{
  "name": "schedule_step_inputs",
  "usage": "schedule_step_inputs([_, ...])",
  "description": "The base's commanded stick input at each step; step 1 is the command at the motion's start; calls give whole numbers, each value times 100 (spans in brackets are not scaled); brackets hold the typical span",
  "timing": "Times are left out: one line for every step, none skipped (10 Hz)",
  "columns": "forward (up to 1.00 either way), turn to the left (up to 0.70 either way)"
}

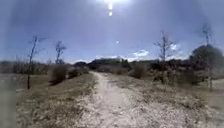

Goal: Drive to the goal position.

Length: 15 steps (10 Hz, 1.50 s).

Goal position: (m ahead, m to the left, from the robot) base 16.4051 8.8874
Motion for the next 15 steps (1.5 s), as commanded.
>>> schedule_step_inputs([70, 0])
schedule_step_inputs([70, 0])
schedule_step_inputs([70, 0])
schedule_step_inputs([70, 0])
schedule_step_inputs([70, 0])
schedule_step_inputs([70, 0])
schedule_step_inputs([70, 0])
schedule_step_inputs([70, 0])
schedule_step_inputs([70, 0])
schedule_step_inputs([70, 25])
schedule_step_inputs([70, 0])
schedule_step_inputs([70, 0])
schedule_step_inputs([70, 0])
schedule_step_inputs([70, 0])
schedule_step_inputs([70, 0])
